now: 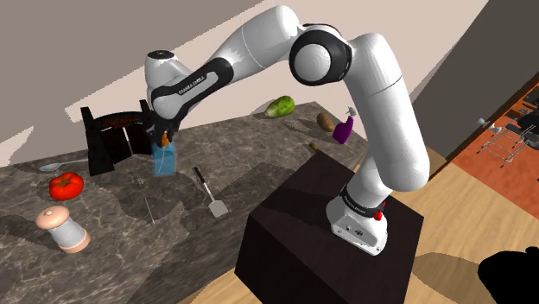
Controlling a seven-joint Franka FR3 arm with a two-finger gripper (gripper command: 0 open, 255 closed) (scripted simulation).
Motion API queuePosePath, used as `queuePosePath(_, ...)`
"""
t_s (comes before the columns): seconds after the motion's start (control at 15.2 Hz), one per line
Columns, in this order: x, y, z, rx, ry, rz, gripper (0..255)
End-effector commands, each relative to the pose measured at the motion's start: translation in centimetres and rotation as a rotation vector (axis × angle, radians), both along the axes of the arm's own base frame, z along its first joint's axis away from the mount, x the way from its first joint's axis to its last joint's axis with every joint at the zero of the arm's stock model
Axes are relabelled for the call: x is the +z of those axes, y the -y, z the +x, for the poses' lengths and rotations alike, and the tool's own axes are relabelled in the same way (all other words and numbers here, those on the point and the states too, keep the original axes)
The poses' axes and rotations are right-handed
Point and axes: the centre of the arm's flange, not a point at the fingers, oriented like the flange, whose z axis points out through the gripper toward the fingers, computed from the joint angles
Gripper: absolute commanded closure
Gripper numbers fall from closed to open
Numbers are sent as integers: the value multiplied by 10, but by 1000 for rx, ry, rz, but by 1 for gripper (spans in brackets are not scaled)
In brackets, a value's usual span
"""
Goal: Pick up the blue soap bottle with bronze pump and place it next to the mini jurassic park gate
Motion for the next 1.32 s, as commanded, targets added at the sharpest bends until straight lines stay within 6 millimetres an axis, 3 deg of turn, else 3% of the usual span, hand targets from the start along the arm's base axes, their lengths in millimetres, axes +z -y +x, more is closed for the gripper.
queuePosePath(0.0, -5, 0, 0, 0, 1, 0, 255)
queuePosePath(0.4, -5, 0, 0, 0, 1, 0, 255)
queuePosePath(0.46, -5, -1, 0, 0, 1, 0, 0)
queuePosePath(0.79, -5, 0, 0, 0, 1, 0, 0)
queuePosePath(1.06, 45, 2, -5, 0, 1, 0, 0)
queuePosePath(1.25, 45, 2, -5, 0, 1, 0, 0)
